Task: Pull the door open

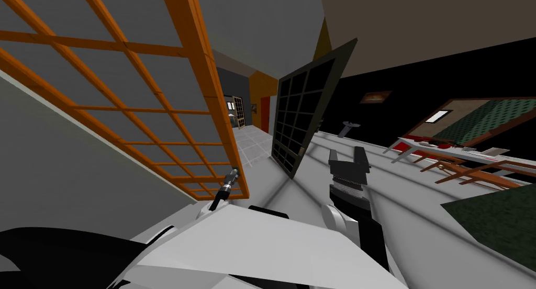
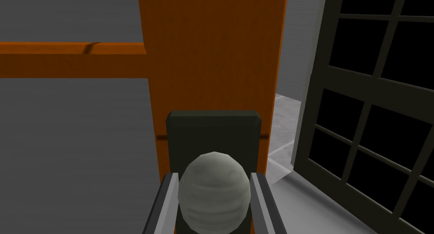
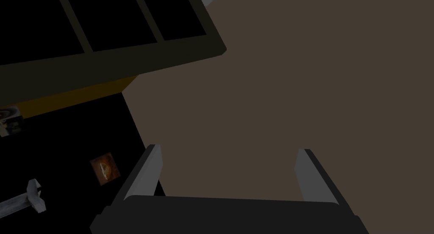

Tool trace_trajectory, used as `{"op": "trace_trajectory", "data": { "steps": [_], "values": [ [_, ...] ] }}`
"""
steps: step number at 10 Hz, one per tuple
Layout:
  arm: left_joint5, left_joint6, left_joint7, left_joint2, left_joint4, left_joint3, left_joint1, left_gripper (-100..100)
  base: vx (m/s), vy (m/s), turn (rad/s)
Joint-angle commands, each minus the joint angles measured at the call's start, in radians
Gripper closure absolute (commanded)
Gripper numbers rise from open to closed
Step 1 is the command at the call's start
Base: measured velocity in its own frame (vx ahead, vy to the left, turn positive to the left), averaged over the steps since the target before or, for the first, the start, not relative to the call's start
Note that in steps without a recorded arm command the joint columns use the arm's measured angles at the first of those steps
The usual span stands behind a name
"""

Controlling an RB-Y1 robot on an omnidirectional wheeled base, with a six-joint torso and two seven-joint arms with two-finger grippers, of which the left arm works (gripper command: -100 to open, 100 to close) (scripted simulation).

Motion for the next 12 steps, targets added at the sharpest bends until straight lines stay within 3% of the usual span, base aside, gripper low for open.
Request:
{"op": "trace_trajectory", "data": {
  "steps": [1, 3, 4, 11, 12],
  "values": [
    [-0.012, -0.007, 0.016, 0.005, -0.008, -0.019, 0.002, 100, -0.208, 0.056, -0.047],
    [-0.015, -0.004, 0.019, 0.007, -0.007, -0.024, 0.007, 100, -0.168, 0.047, -0.037],
    [-0.028, -0.023, 0.044, 0.022, -0.009, -0.045, 0.021, 100, -0.169, -0.001, -0.119],
    [-0.075, -0.103, 0.138, 0.092, -0.022, -0.115, 0.072, 100, -0.211, 0.045, -0.089],
    [-0.071, -0.087, 0.129, 0.087, -0.027, -0.110, 0.074, 100, -0.084, 0.021, -0.012]
  ]
}}
